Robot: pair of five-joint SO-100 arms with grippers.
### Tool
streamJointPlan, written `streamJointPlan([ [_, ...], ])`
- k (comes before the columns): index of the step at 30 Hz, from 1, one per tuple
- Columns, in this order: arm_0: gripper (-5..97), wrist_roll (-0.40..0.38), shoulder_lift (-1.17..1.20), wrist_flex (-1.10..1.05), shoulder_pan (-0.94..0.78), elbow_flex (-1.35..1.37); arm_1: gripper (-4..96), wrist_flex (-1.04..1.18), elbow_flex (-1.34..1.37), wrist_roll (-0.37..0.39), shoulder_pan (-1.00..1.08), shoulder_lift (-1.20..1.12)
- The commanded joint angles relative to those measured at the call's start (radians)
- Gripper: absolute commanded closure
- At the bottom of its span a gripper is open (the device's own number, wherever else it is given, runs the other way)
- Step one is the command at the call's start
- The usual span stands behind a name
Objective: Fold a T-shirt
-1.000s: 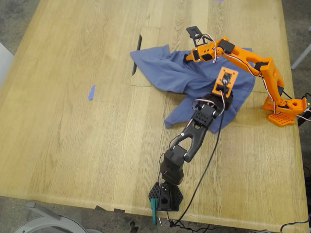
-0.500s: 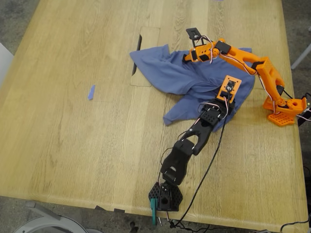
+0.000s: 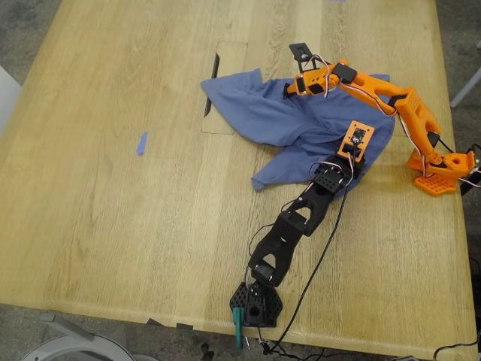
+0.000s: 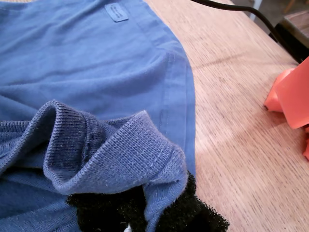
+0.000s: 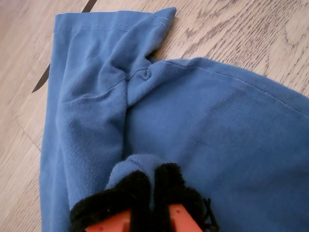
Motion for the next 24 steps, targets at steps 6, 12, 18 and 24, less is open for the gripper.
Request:
streamJointPlan([
  [6, 92, -0.014, 0.011, -0.067, 0.098, -0.066, 91.5, 0.104, -0.285, 0.003, 0.032, -0.095],
  [12, 89, -0.015, -0.029, -0.072, 0.109, -0.054, 91.5, 0.233, -0.520, 0.002, 0.037, -0.213],
  [18, 72, -0.040, -0.031, -0.067, 0.103, -0.051, 91.5, 0.342, -0.710, 0.003, 0.034, -0.325],
  [24, 53, -0.028, -0.034, -0.063, 0.101, -0.078, 91.5, 0.348, -0.710, 0.003, 0.026, -0.336],
])
